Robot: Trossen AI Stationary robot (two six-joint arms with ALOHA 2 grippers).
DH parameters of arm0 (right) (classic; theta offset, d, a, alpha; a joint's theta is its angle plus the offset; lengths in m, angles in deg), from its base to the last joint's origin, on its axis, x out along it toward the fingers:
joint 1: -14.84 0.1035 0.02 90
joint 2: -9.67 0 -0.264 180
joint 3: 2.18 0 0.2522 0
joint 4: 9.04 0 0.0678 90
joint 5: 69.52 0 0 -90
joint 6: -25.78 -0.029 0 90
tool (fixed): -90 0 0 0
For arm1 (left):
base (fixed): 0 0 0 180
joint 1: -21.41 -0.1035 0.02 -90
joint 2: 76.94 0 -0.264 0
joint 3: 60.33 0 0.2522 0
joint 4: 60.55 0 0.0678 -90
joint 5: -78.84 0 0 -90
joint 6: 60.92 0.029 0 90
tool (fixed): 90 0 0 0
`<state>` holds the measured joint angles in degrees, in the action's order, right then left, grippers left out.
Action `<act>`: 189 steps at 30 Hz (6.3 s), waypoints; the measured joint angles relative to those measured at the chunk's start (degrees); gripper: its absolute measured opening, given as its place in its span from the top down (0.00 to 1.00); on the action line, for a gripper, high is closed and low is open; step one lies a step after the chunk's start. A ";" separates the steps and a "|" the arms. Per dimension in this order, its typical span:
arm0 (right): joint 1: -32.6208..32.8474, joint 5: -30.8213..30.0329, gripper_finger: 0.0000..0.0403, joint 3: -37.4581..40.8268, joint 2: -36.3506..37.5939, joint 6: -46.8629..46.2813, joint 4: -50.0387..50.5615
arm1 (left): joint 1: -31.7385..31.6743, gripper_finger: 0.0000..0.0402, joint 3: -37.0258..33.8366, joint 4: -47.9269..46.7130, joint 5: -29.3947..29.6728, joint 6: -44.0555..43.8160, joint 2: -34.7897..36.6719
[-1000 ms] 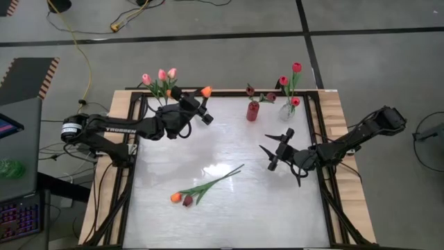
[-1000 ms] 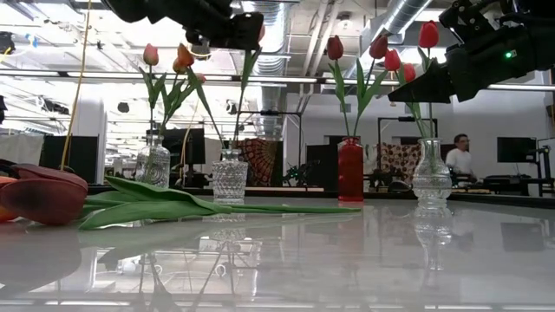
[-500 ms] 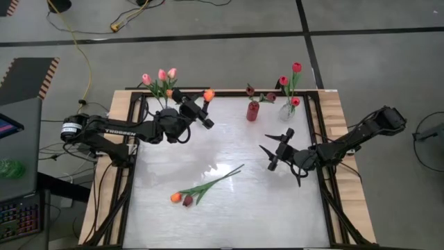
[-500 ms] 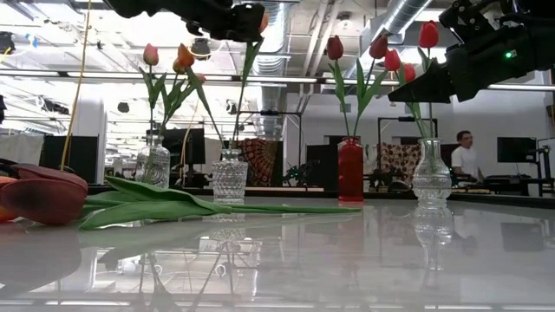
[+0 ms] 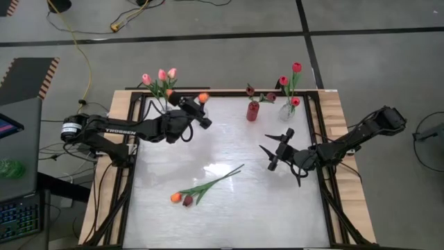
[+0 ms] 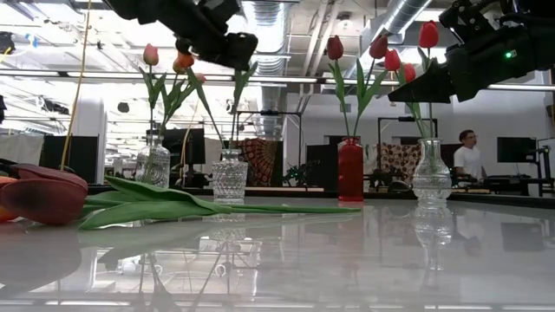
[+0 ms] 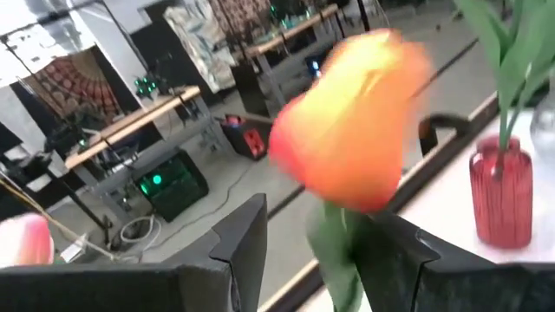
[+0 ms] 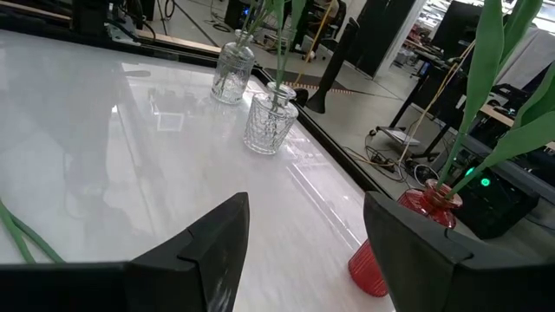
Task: Sort flowers into vase by color
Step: Put the orange flower into the middle transparent vase, then put the red flower into the right red vase
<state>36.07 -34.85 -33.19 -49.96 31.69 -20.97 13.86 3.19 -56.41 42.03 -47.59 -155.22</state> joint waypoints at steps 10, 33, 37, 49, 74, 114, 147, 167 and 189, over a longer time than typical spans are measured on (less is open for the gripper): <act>-0.01 0.00 0.37 0.00 0.01 0.01 0.00 | 0.00 0.64 0.00 -7.24 -0.16 -3.09 0.00; -0.02 0.00 0.37 0.00 0.00 0.02 0.02 | 2.10 0.51 0.00 -7.86 2.24 -8.55 0.00; -0.02 0.00 0.37 0.00 0.01 0.02 0.00 | 2.10 0.41 0.00 -7.73 3.57 -8.64 -0.02; 0.00 -0.02 0.37 0.00 0.00 0.02 0.00 | 3.65 0.35 0.00 -5.96 3.57 -8.39 0.27; -0.02 0.00 0.37 -0.02 0.01 -1.44 0.17 | 4.11 0.35 0.04 -16.03 -5.07 -5.45 8.59; 0.20 6.25 0.37 -0.04 0.00 -3.40 -2.87 | 30.13 0.35 -0.04 -35.37 -39.40 -52.93 -3.18; 0.24 7.56 0.37 -0.02 0.00 -5.95 -2.49 | 32.33 0.35 -0.02 -21.07 -42.47 -54.73 -19.96; 0.24 7.56 0.37 -0.02 0.00 -5.95 -2.14 | 29.80 0.35 -0.02 -20.53 -38.49 -54.75 -19.93; 0.24 7.54 0.37 -0.02 0.00 -5.97 -1.29 | 30.53 0.35 -0.02 -24.62 -42.73 -57.40 -20.22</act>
<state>36.31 -27.31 -33.21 -49.96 25.73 -22.26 44.39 3.17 -81.03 -0.70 -104.99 -175.44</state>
